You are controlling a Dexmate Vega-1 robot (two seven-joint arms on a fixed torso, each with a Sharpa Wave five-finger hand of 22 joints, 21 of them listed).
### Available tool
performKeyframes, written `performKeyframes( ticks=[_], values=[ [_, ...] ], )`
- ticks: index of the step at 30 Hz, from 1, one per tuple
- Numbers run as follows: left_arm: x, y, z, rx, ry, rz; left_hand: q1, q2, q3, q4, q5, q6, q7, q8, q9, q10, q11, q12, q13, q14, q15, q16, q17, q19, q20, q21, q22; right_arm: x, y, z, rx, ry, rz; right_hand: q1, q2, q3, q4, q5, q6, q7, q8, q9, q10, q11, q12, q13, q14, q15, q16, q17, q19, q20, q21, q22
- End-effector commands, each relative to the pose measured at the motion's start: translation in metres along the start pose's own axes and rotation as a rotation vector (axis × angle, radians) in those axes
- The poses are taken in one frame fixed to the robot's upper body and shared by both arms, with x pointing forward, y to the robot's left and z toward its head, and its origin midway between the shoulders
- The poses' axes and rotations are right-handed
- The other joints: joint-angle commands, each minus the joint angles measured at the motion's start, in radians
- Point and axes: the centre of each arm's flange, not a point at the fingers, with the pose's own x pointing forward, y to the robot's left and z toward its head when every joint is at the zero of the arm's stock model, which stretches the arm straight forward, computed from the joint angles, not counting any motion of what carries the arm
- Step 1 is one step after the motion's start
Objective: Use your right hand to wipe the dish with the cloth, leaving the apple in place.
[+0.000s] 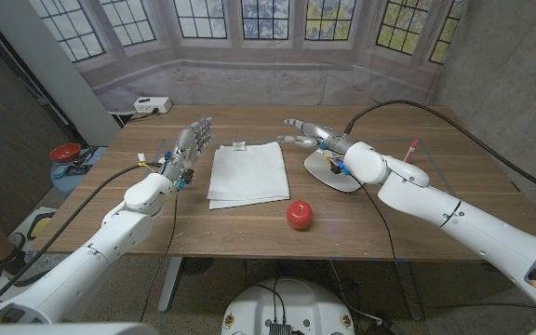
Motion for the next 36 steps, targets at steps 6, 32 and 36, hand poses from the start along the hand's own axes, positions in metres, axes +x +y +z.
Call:
performKeyframes(
  ticks=[6,32,36],
  values=[
    [0.002,0.0,-0.003,-0.006,0.003,0.006,0.008,0.003,0.001,-0.007,0.001,0.002,0.0,0.004,0.005,0.007,0.001,0.002,0.002,0.007,-0.001,0.004,0.003,0.009,0.002,0.001,0.004,0.011,0.002,0.022,-0.135,-0.001,0.023,-0.01,-0.001,-0.005,-0.004,0.004,-0.005,0.0,0.006,0.003,-0.002,-0.005,0.009,0.001,0.003,-0.019,0.007,-0.001,-0.013,0.03,0.003,0.003],
    [0.006,0.007,-0.011,-0.008,0.024,0.001,0.012,0.005,0.004,-0.011,0.001,0.007,0.003,0.005,0.006,0.013,0.004,0.003,0.002,0.014,0.003,0.004,0.003,0.015,0.003,0.002,0.004,0.041,0.021,0.061,-0.311,-0.034,0.101,-0.014,-0.018,-0.015,-0.018,0.01,0.0,0.001,0.011,0.003,0.019,-0.006,0.018,0.001,-0.002,0.016,0.002,-0.006,-0.069,0.07,-0.002,0.003],
    [0.006,0.007,-0.013,-0.011,0.028,0.002,0.012,0.005,0.004,-0.012,0.001,0.008,0.004,0.005,0.006,0.015,0.004,0.003,0.002,0.014,0.002,0.004,0.003,0.016,0.004,0.002,0.004,0.043,0.024,0.061,-0.324,-0.023,0.106,-0.011,-0.016,-0.014,-0.023,0.013,0.014,0.0,0.015,0.003,0.032,-0.009,0.021,0.001,-0.014,0.011,-0.002,-0.007,-0.102,0.075,-0.006,0.003]
  ],
)
